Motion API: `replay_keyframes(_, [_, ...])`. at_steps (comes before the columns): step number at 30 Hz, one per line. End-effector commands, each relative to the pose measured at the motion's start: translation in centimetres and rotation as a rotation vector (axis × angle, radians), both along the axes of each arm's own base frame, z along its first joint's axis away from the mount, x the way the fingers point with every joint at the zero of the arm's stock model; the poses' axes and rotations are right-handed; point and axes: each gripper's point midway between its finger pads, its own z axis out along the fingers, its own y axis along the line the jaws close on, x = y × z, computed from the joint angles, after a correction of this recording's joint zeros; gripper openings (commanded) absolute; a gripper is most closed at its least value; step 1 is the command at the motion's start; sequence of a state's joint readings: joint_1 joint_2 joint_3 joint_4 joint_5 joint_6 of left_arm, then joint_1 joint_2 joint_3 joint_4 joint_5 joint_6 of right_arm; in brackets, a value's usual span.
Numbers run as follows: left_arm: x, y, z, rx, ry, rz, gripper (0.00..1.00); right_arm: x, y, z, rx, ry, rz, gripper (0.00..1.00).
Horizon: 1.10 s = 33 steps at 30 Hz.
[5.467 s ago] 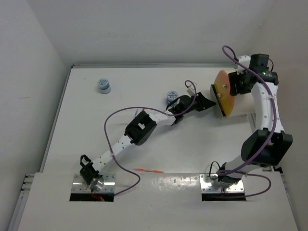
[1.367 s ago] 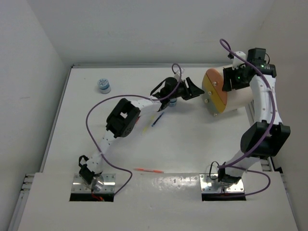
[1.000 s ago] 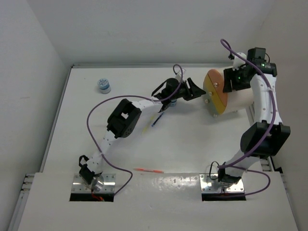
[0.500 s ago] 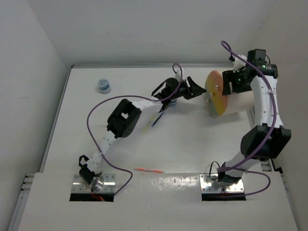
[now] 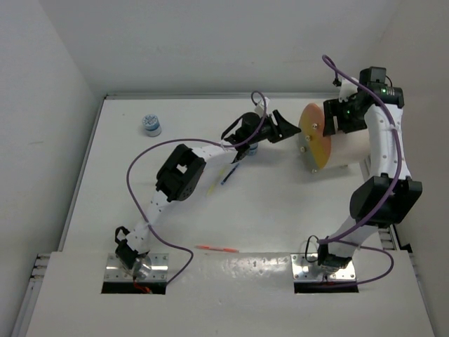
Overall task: Sort the stationery into containers
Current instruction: Open the drawer in the storage box.
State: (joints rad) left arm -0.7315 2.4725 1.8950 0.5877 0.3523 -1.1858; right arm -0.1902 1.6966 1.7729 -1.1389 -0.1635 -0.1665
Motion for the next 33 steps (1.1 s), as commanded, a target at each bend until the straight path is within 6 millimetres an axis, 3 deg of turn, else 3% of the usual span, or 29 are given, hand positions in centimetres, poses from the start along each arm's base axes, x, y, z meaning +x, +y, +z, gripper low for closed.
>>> replay_keyframes(1, [0.3, 0.1, 2.6, -0.041, -0.060, 0.007, 0.59, -4.2, 0.6, -2.1, 0.037, 0.215, -0.057, 0.71])
replay_keyframes(7, [0.4, 0.0, 2.6, -0.048, -0.047, 0.008, 0.59, -3.8, 0.3, -1.2, 0.027, 0.209, -0.068, 0.66])
replay_keyframes(13, [-0.6, -1.0, 1.2, -0.100, 0.041, -0.041, 0.55, -4.4, 0.4, -2.1, 0.037, 0.250, -0.073, 0.63])
replay_keyframes(26, [-3.1, -3.6, 1.9, -0.141, 0.028, -0.109, 0.54, -4.6, 0.8, -2.3, 0.058, 0.266, -0.070, 0.62])
replay_keyframes(33, [-3.6, -4.3, 2.2, -0.152, 0.029, -0.109, 0.54, -4.9, 0.9, -2.5, 0.063, 0.275, -0.067, 0.62])
